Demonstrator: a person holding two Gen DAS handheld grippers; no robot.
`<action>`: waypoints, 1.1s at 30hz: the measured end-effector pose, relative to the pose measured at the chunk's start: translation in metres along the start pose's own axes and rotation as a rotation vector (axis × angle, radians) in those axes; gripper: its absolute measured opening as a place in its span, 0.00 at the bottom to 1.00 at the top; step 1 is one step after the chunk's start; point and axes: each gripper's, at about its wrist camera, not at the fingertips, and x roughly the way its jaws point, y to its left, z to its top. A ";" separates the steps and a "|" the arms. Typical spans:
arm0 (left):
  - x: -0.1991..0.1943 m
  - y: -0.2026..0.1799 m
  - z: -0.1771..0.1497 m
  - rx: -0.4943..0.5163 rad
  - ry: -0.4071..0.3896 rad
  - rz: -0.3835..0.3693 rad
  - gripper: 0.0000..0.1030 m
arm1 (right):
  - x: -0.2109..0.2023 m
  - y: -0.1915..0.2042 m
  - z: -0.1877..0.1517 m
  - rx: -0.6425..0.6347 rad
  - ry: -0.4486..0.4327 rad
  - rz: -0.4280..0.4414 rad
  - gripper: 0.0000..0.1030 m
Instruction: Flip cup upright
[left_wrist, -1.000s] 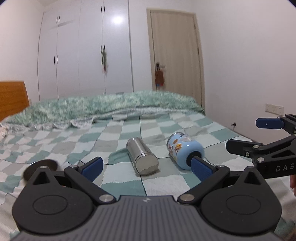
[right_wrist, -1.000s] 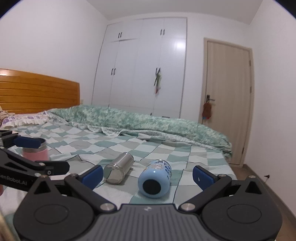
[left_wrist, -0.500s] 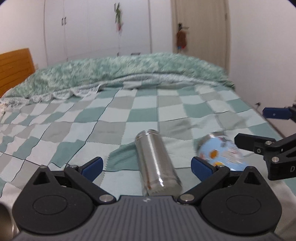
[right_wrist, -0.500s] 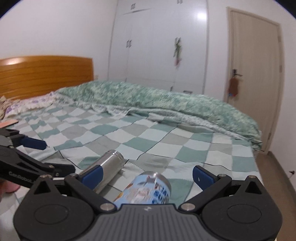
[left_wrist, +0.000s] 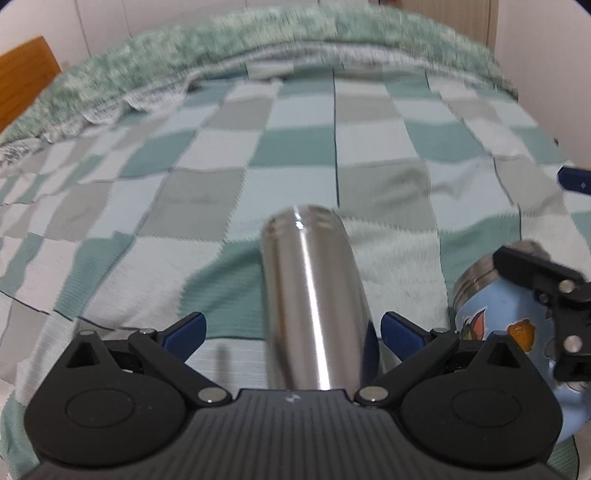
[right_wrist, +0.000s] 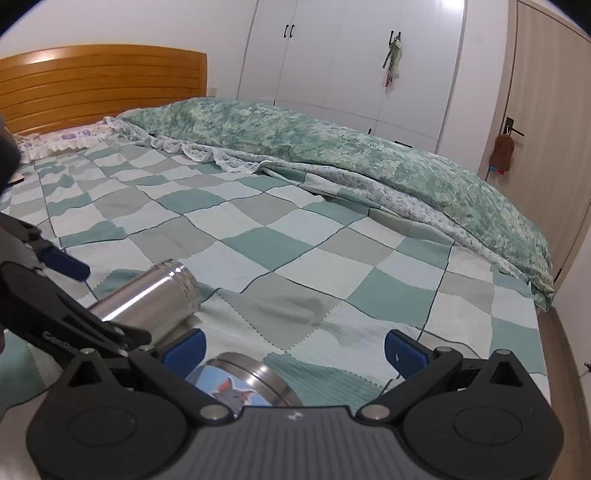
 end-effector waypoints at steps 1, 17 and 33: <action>0.005 -0.002 0.001 0.002 0.025 -0.004 0.99 | -0.001 -0.003 -0.002 0.010 -0.008 0.003 1.00; 0.001 -0.019 -0.002 0.073 0.049 -0.027 0.63 | -0.015 -0.007 -0.007 0.040 -0.047 0.001 1.00; -0.139 0.002 -0.063 0.085 -0.030 -0.106 0.63 | -0.143 0.049 0.008 0.033 -0.066 -0.025 1.00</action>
